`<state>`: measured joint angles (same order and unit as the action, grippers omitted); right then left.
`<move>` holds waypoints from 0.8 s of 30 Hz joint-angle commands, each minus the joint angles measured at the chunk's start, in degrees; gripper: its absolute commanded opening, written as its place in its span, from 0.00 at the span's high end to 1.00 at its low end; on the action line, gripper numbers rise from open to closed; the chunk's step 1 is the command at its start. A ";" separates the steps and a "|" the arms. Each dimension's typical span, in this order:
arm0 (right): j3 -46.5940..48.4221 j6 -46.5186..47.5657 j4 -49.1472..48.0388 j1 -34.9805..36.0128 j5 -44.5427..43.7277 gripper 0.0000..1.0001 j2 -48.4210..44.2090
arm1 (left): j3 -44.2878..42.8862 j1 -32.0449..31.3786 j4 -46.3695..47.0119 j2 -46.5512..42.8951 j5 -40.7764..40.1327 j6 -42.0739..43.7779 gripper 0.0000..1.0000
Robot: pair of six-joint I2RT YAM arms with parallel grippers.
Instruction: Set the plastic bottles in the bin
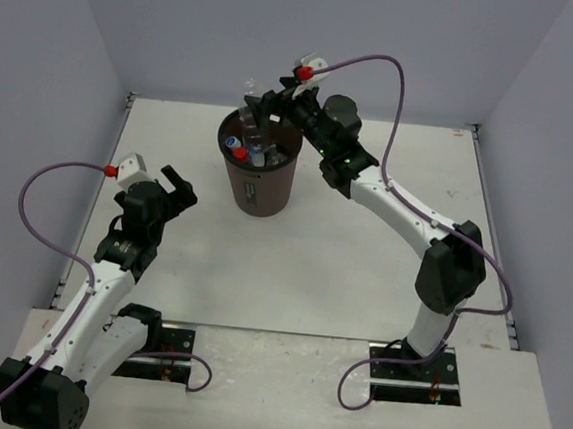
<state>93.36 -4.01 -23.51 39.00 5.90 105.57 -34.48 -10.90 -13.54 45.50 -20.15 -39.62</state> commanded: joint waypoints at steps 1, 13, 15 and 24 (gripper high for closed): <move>-1.98 0.68 -3.11 0.55 -0.65 0.01 -10.11 | 0.38 0.44 0.67 -0.58 0.12 0.86 0.00; -21.27 -0.14 0.72 0.39 -18.55 0.01 -31.78 | 0.12 0.44 -0.21 -0.83 -1.12 0.86 0.00; -26.21 -1.39 3.68 0.33 -27.76 0.01 -36.12 | 0.11 0.44 -0.35 -0.93 -1.52 0.86 0.00; -50.00 -29.33 30.38 -9.56 -35.23 0.01 -52.54 | -0.40 0.44 -0.77 -0.02 -3.00 0.86 0.00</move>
<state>51.58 -18.39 -9.50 34.40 -26.13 57.23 -34.48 -10.90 -14.45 45.25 -21.17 -39.62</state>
